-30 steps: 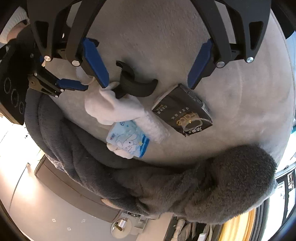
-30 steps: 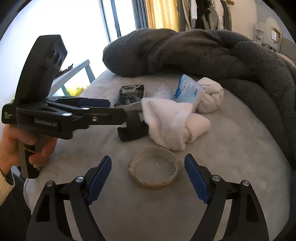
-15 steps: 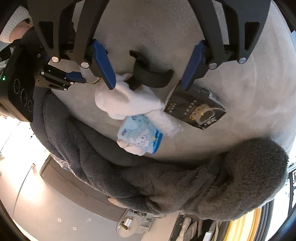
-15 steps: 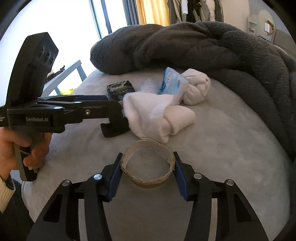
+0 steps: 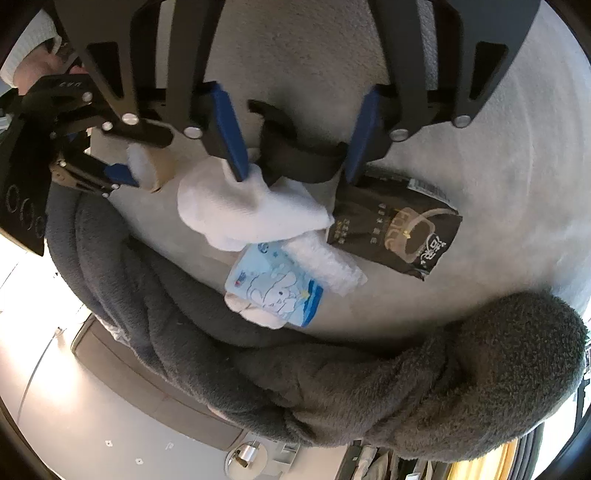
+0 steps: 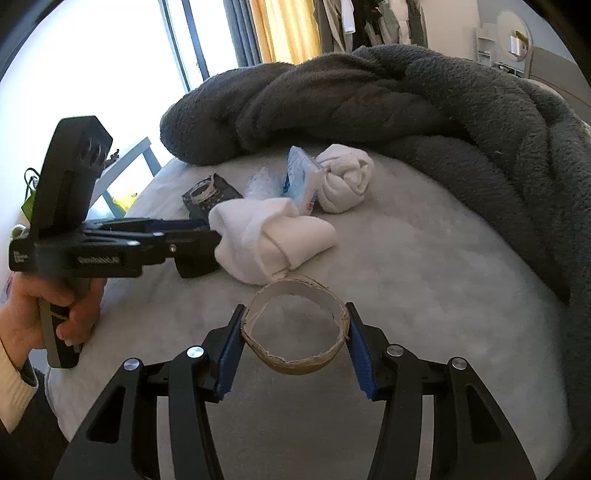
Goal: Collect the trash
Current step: 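Grasp the second tape core with the right tool while the left tool grasps the black clip, then carry the tape core and black clip with both tools over the green bin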
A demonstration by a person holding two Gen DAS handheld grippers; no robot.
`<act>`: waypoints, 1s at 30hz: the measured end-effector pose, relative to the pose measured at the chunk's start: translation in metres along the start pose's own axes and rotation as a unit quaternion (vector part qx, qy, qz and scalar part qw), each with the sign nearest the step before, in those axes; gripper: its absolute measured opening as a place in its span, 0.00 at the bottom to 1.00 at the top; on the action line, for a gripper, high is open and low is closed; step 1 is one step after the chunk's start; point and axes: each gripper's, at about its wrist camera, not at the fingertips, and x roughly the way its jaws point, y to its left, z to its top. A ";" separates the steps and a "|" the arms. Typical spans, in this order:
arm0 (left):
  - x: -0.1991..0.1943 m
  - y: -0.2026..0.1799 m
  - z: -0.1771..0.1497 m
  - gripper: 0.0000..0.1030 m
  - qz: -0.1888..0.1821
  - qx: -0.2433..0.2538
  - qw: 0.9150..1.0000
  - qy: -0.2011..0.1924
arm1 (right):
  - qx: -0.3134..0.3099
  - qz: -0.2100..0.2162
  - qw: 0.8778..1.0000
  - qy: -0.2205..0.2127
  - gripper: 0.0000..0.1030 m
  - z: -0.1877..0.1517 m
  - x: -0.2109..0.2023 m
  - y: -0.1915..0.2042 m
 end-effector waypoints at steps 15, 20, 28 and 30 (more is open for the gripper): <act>-0.016 0.005 -0.002 0.45 -0.008 0.003 1.000 -0.016 | -0.008 0.002 1.000 -0.013 0.51 0.013 0.000 0.012; -0.029 0.012 0.000 0.45 -0.010 -0.004 1.000 -0.030 | -0.011 0.005 1.000 -0.017 0.51 0.021 0.000 0.021; -0.045 0.023 0.000 0.43 -0.003 -0.008 0.999 -0.042 | -0.024 0.011 0.999 -0.020 0.51 0.034 0.002 0.043; -0.051 0.027 -0.001 0.43 -0.003 -0.011 0.999 -0.046 | -0.027 0.014 0.999 -0.022 0.51 0.037 0.003 0.050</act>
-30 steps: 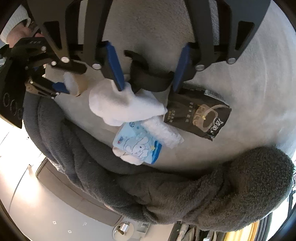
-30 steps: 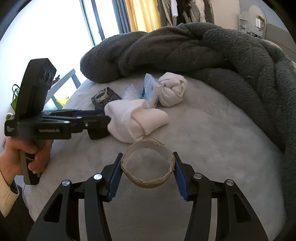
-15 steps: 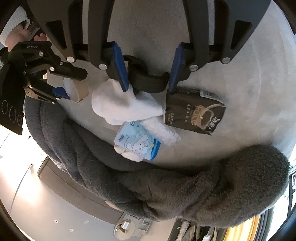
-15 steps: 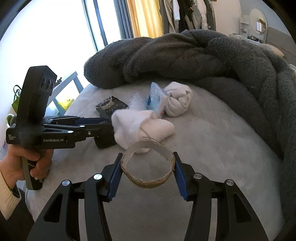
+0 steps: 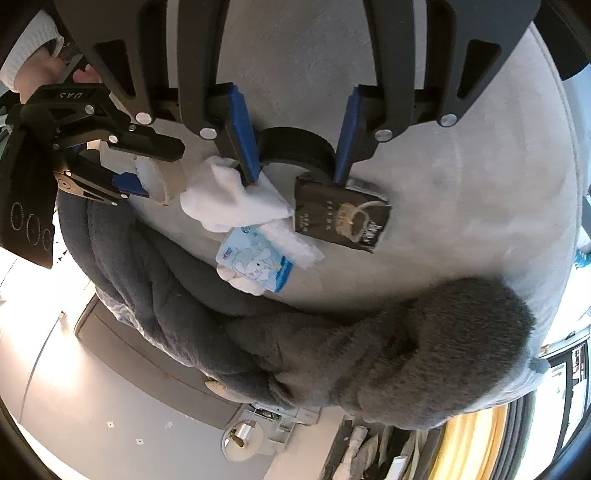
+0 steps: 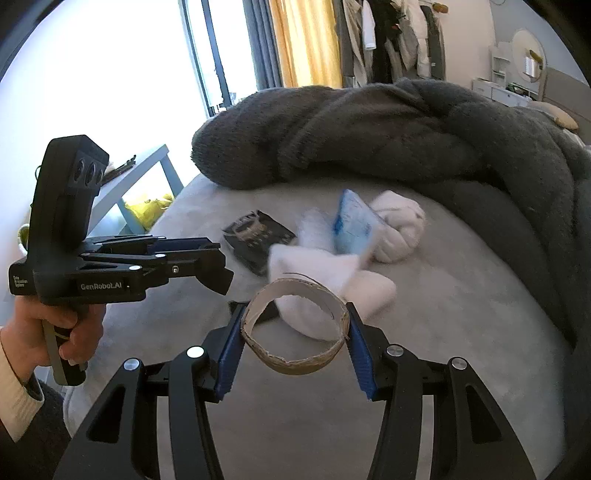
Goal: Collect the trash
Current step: 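Carry the tape core and black clip with both tools over the green bin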
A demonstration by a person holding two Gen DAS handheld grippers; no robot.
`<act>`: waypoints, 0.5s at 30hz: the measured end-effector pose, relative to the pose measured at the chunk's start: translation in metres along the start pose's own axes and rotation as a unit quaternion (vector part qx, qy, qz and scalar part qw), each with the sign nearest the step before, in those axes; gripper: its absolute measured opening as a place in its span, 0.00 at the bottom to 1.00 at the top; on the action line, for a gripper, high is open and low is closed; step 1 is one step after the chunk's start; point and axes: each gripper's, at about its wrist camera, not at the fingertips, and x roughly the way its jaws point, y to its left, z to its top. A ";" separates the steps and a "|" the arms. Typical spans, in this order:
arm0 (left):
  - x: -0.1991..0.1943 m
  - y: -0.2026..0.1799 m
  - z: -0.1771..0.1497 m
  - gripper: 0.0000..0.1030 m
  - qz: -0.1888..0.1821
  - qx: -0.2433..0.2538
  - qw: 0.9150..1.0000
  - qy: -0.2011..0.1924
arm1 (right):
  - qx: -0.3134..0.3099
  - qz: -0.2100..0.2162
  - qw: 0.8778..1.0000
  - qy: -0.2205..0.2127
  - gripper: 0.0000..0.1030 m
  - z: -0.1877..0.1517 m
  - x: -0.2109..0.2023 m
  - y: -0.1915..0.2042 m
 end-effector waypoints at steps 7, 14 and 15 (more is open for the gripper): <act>-0.019 0.016 -0.003 0.43 0.010 -0.005 1.000 -0.008 | -0.013 0.010 1.000 -0.001 0.51 0.011 0.008 0.024; -0.042 0.039 -0.009 0.43 0.025 -0.014 0.999 -0.013 | -0.029 0.022 0.999 -0.001 0.51 0.024 0.018 0.051; -0.045 0.043 -0.010 0.43 0.028 -0.016 0.999 -0.014 | -0.031 0.024 0.999 -0.001 0.51 0.026 0.020 0.055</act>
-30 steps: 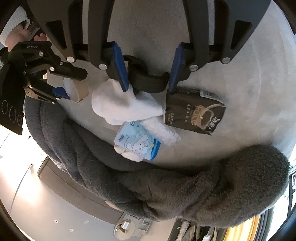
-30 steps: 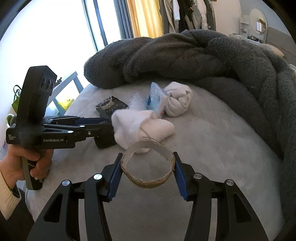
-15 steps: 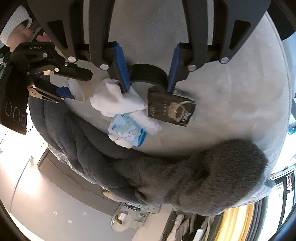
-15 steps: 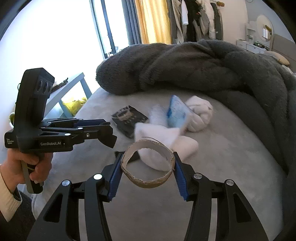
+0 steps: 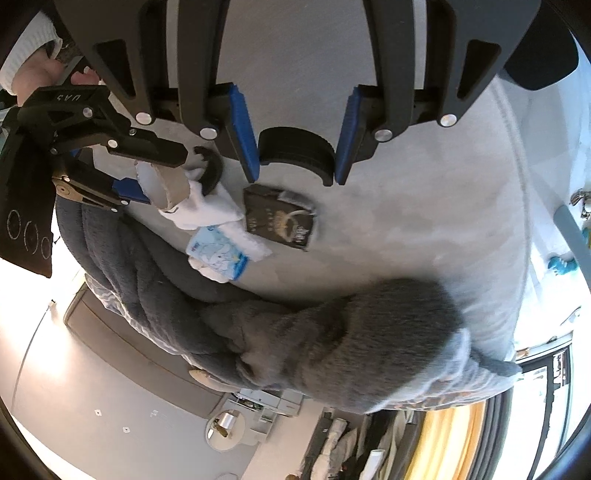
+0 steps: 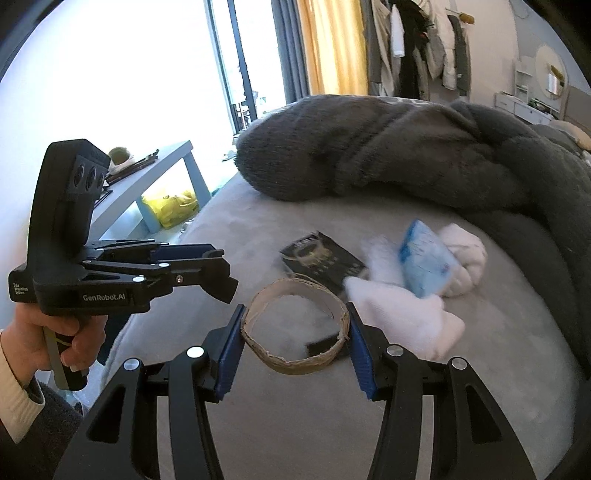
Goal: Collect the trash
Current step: 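Carry the tape core and black clip with both tools over the green bin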
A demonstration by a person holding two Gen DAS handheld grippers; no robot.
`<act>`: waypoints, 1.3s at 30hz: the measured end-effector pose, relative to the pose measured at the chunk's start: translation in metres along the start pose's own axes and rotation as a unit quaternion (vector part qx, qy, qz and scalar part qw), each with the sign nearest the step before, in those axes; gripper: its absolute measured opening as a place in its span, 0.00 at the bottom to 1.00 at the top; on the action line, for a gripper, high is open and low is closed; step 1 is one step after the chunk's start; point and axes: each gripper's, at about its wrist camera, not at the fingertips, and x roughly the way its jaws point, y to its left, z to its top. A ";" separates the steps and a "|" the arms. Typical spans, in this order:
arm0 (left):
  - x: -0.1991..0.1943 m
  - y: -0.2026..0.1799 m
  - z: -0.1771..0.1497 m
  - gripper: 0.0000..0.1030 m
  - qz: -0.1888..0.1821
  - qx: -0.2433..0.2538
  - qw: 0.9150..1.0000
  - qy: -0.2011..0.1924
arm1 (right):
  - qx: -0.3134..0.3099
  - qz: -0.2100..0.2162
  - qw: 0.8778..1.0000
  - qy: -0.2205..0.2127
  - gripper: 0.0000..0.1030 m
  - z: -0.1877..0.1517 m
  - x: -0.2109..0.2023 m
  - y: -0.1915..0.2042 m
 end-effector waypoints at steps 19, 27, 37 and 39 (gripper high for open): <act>-0.070 0.070 -0.024 0.43 0.052 -0.028 0.998 -0.014 | -0.043 0.047 0.998 0.000 0.51 0.035 0.031 0.090; -0.092 0.115 -0.049 0.43 0.087 -0.056 0.995 0.004 | -0.062 0.073 0.995 0.001 0.51 0.048 0.045 0.137; -0.108 0.172 -0.093 0.43 0.142 -0.103 0.983 0.048 | -0.081 0.109 0.990 0.030 0.51 0.053 0.080 0.198; -0.110 0.183 -0.101 0.43 0.150 -0.113 0.981 0.057 | -0.085 0.115 0.989 0.039 0.51 0.052 0.087 0.210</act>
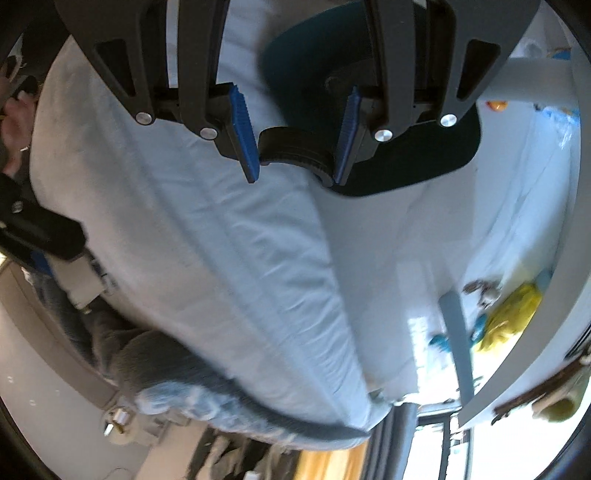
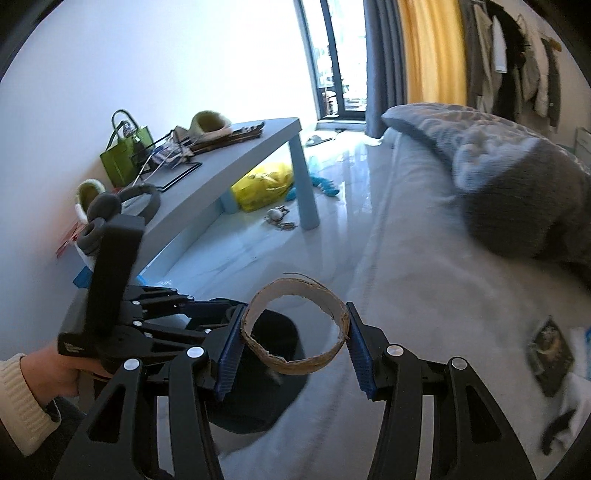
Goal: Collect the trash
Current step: 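Carry the tape core and black clip with both tools over the green bin, then open the left tool dropping the clip while the right tool releases the tape core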
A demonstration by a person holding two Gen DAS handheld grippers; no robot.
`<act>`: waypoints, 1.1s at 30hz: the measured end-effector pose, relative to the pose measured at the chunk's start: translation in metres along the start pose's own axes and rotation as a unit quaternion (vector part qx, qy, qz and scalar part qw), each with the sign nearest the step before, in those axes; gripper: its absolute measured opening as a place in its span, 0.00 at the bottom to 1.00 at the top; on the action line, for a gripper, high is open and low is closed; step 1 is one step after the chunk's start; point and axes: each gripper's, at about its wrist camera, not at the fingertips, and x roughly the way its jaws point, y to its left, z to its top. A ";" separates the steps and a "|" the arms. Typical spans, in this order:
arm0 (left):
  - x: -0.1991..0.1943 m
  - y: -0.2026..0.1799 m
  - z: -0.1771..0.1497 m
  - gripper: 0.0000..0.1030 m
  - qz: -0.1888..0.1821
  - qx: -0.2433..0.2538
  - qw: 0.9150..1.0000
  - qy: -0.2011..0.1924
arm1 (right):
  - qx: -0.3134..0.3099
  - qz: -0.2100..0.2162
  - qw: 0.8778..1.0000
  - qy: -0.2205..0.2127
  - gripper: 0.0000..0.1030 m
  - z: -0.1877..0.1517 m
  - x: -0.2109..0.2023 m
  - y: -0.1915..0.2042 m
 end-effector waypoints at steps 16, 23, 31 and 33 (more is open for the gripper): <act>0.033 0.065 -0.049 0.45 0.028 -0.052 0.992 0.109 | -0.005 0.034 0.998 0.043 0.51 0.008 0.056 0.048; 0.026 0.076 -0.060 0.60 0.025 -0.055 0.991 0.119 | -0.001 0.042 0.997 0.064 0.51 0.007 0.076 0.058; 0.001 0.083 -0.054 0.64 0.024 -0.058 0.995 0.082 | 0.015 0.045 0.995 0.092 0.51 0.000 0.103 0.058; -0.014 0.084 -0.050 0.64 0.020 -0.058 0.996 0.060 | 0.018 0.045 0.994 0.099 0.51 -0.002 0.109 0.058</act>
